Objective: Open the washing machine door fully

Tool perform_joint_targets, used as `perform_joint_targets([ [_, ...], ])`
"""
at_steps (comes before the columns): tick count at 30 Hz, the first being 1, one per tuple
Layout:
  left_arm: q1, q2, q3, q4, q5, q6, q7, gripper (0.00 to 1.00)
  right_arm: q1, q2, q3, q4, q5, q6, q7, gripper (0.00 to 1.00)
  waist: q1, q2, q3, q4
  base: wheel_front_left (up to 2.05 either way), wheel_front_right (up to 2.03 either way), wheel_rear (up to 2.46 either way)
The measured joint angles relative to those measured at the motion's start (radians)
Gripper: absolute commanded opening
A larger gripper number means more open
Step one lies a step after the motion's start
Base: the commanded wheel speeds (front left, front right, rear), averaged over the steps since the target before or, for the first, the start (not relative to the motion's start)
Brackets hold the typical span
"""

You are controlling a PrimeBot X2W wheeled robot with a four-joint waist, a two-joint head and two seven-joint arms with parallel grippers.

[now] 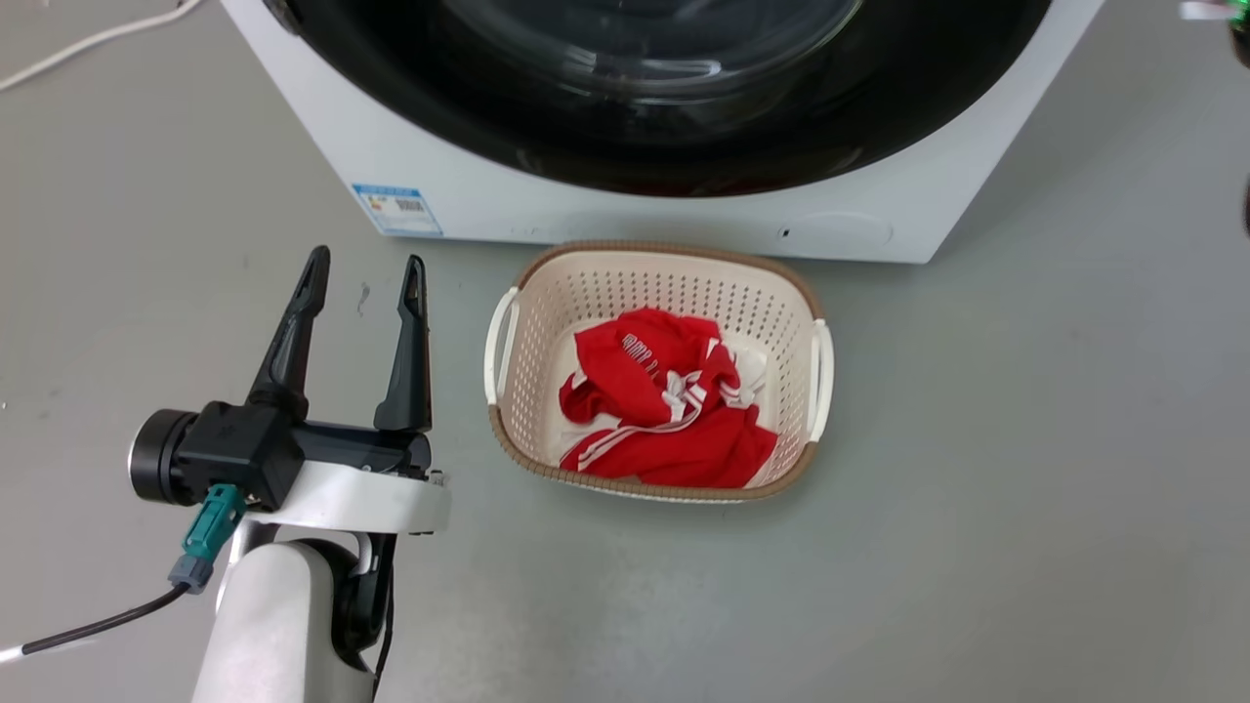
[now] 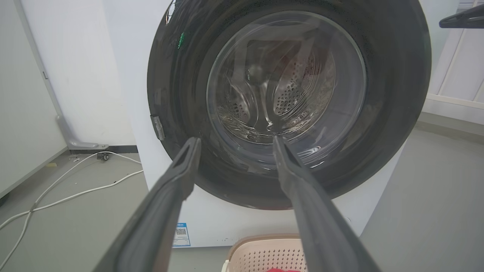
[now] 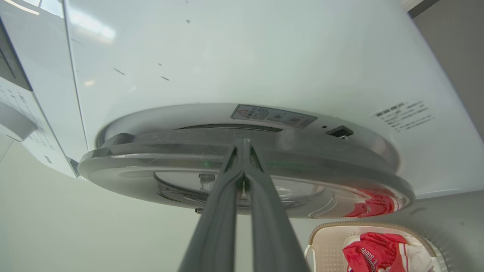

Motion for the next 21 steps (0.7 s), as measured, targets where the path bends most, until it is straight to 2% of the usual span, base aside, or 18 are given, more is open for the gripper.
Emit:
perform_joint_targets([
  [6,-0.019,-0.001,-0.005,-0.008,-0.002,-0.003,0.000,1.00,0.003,-0.028,0.007,0.002,-0.030,0.000,0.014,0.00,0.0000,0.0000,0.048,0.026,0.00,0.00,0.00],
  [13,-0.030,-0.001,-0.010,-0.007,-0.002,-0.004,0.000,1.00,0.001,-0.047,-0.006,0.004,-0.039,-0.001,0.088,0.00,0.0000,0.0000,0.074,0.046,0.00,0.00,0.00],
  [21,-0.034,-0.005,-0.013,0.003,-0.003,-0.005,0.000,1.00,0.001,-0.009,-0.029,0.002,-0.016,0.000,0.228,0.00,0.0000,0.0000,0.065,0.045,0.00,0.00,0.00],
])
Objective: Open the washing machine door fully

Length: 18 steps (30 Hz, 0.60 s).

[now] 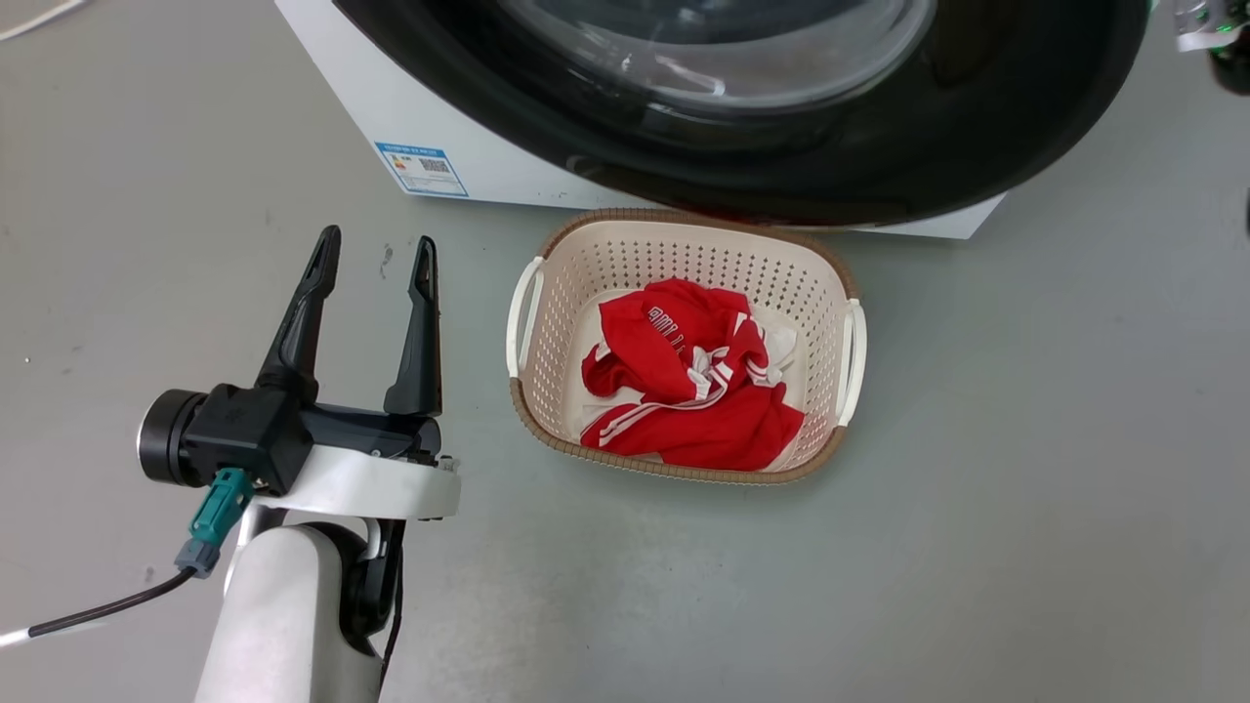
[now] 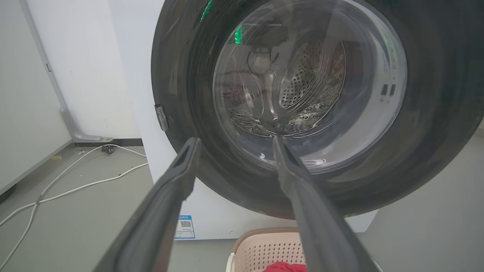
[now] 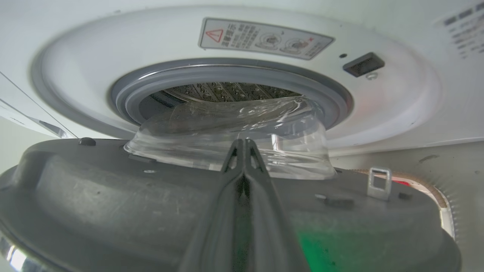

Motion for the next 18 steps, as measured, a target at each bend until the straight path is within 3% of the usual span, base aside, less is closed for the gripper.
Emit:
perform_joint_targets([
  [13,0.028,-0.002,0.000,0.030,0.004,0.000,0.000,1.00,0.076,0.067,-0.024,-0.001,0.056,-0.001,0.232,0.00,0.0000,0.0000,-0.094,-0.013,0.00,0.00,0.00],
  [18,0.063,0.001,0.006,0.042,0.009,-0.001,0.000,1.00,0.146,0.109,-0.034,-0.056,0.087,0.000,0.318,0.00,-0.0001,0.0000,-0.143,-0.025,0.00,0.00,0.00],
])
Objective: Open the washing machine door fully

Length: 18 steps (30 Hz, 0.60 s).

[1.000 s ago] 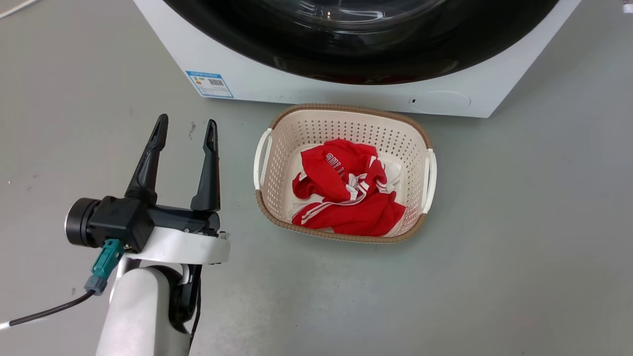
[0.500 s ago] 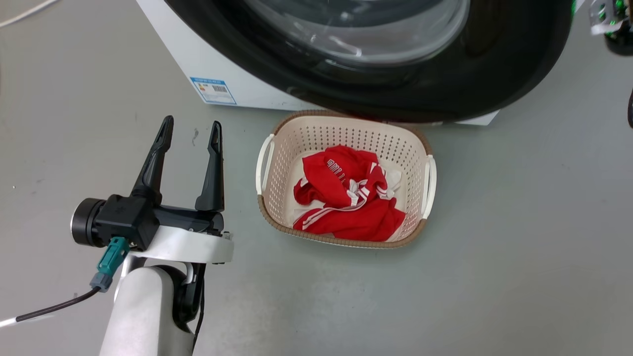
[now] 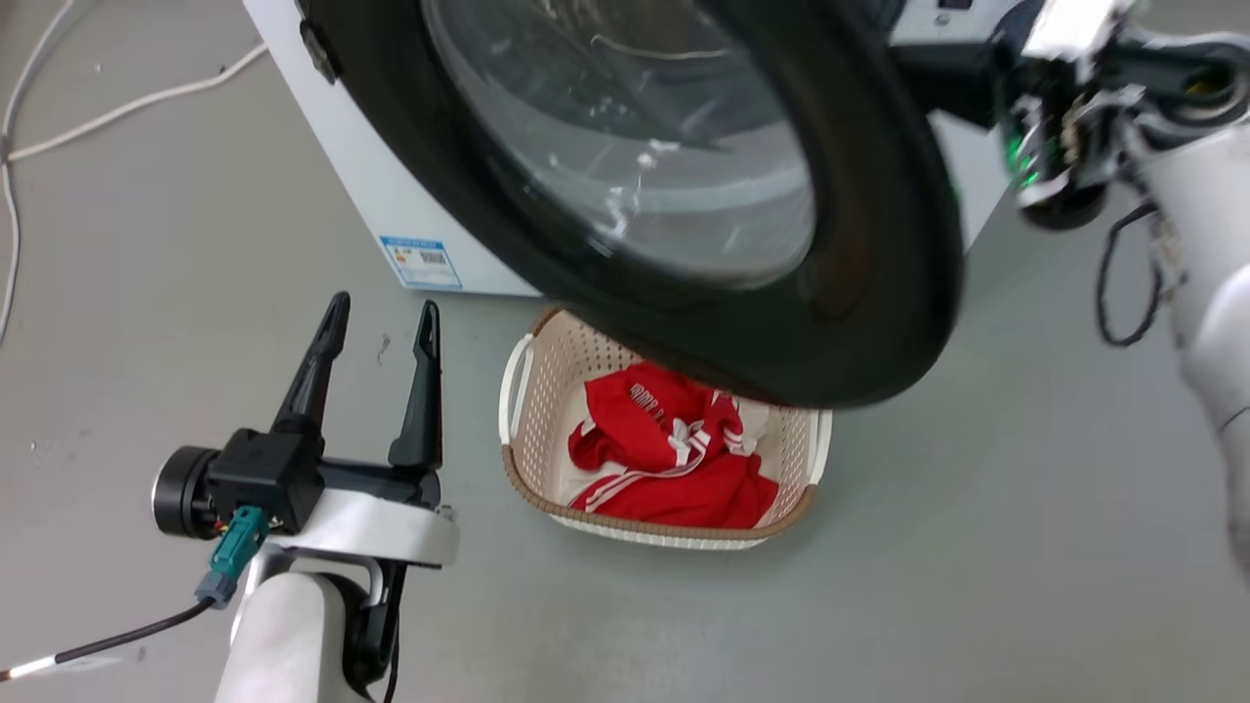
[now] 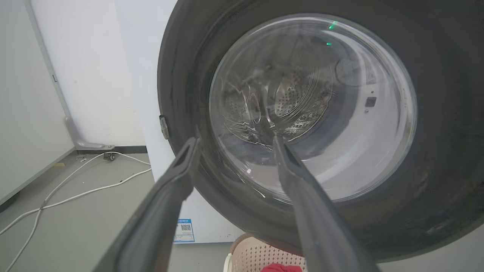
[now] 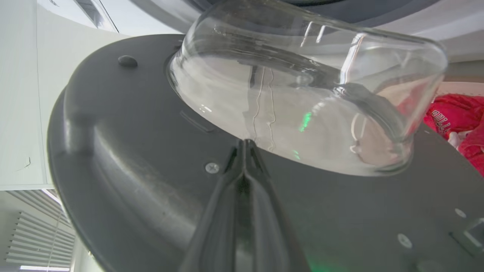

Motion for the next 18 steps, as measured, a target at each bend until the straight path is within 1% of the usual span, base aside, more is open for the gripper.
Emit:
perform_joint_targets([
  [5,0.030,0.003,0.003,0.017,0.003,0.000,0.000,1.00,0.099,0.029,0.007,-0.090,0.016,0.000,0.066,0.00,0.0000,0.0000,-0.045,-0.012,0.00,0.00,0.00],
  [6,0.041,0.003,0.003,0.028,0.004,0.000,0.000,1.00,0.144,0.036,0.010,-0.132,0.021,0.000,0.081,0.00,0.0000,0.0000,-0.063,-0.014,0.00,0.00,0.00],
  [8,0.053,0.002,0.002,0.039,0.004,0.000,0.000,1.00,0.191,0.047,0.006,-0.167,0.037,0.000,0.098,0.00,0.0000,0.0000,-0.083,-0.014,0.00,0.00,0.00],
  [14,0.078,-0.001,0.001,0.059,0.004,0.000,0.000,1.00,0.307,0.084,0.011,-0.273,0.062,0.000,0.119,0.00,0.0000,0.0000,-0.138,-0.009,0.00,0.00,0.00],
  [18,0.093,-0.002,-0.004,0.070,0.004,0.000,0.000,1.00,0.378,0.108,0.033,-0.337,0.077,0.000,0.129,0.00,0.0000,0.0000,-0.166,-0.004,0.00,0.00,0.00],
])
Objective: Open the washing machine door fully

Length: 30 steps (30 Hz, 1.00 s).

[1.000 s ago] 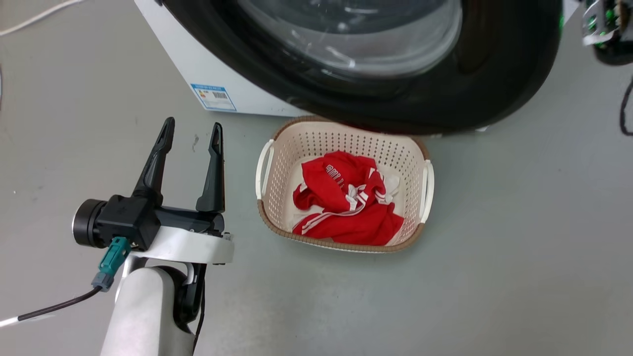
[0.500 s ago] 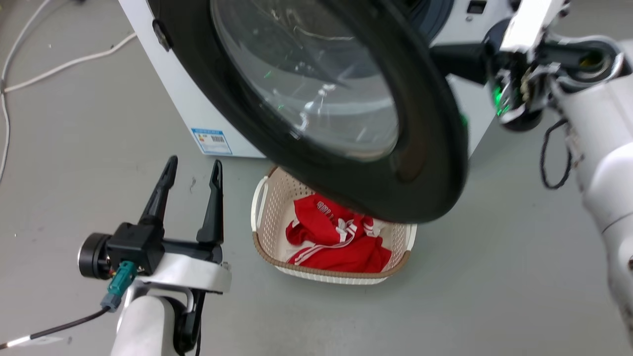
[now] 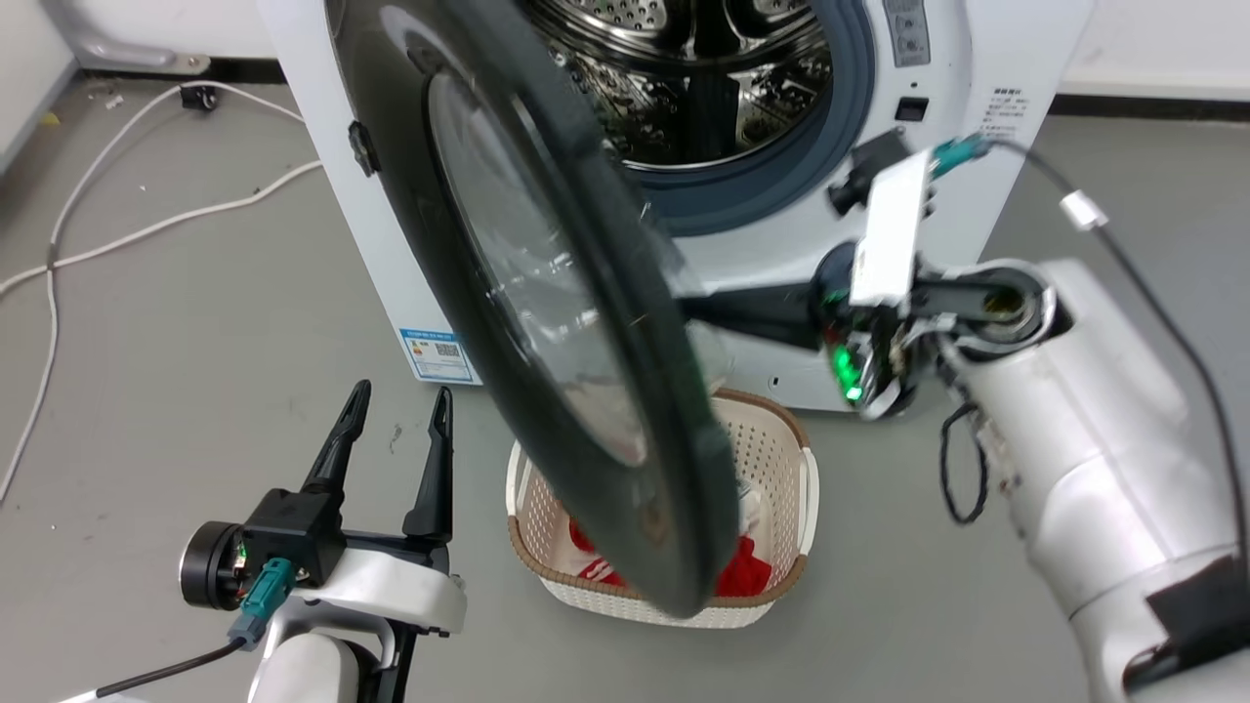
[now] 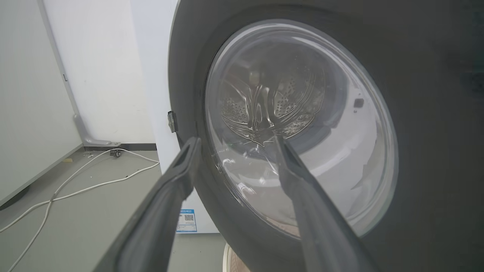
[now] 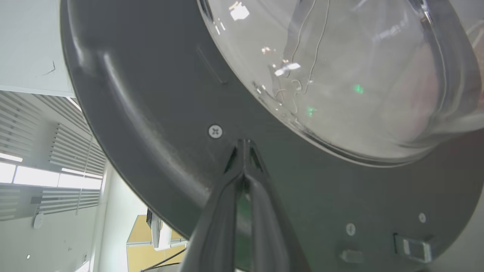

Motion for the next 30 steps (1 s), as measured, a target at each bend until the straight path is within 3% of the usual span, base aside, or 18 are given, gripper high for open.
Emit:
perform_joint_targets([
  [7,0.022,-0.002,-0.008,0.006,0.000,0.000,0.000,1.00,0.106,0.015,0.061,-0.093,0.041,0.000,-0.001,0.00,0.0000,0.0000,-0.027,0.001,0.00,0.00,0.00],
  [13,0.037,-0.004,-0.009,0.006,0.000,0.000,0.000,1.00,0.182,0.019,0.139,-0.173,0.092,0.000,-0.063,0.00,-0.0001,0.0000,-0.037,-0.004,0.00,0.00,0.00],
  [18,0.045,-0.005,-0.007,0.007,0.000,0.000,0.000,1.00,0.240,0.021,0.124,-0.240,0.096,0.000,-0.220,0.00,-0.0001,0.0000,-0.046,-0.012,0.00,0.00,0.00],
  [24,0.054,-0.005,-0.004,0.006,0.000,0.000,0.000,1.00,0.366,-0.004,0.021,-0.378,0.068,0.000,-0.478,0.00,-0.0001,0.0000,-0.053,-0.024,0.00,0.00,0.00],
  [25,0.057,-0.005,-0.003,0.005,0.000,0.000,0.000,1.00,0.393,-0.010,-0.002,-0.403,0.063,0.000,-0.529,0.15,0.0000,0.0000,-0.054,-0.027,0.00,0.00,0.00],
  [26,0.059,-0.006,-0.001,0.004,0.000,0.000,0.000,1.00,0.419,-0.017,-0.018,-0.432,0.051,0.000,-0.573,0.47,0.0000,0.0000,-0.054,-0.030,0.00,0.00,0.00],
  [27,0.060,-0.006,0.001,0.002,0.000,0.000,0.000,1.00,0.446,-0.023,-0.038,-0.463,0.035,0.000,-0.624,1.00,-0.0001,0.0000,-0.053,-0.034,0.00,0.00,0.00],
  [30,0.060,-0.006,0.003,-0.001,0.001,0.000,0.000,1.00,0.532,-0.034,-0.086,-0.547,-0.007,0.000,-0.761,1.00,0.0000,0.0000,-0.050,-0.045,0.00,0.00,0.00],
])
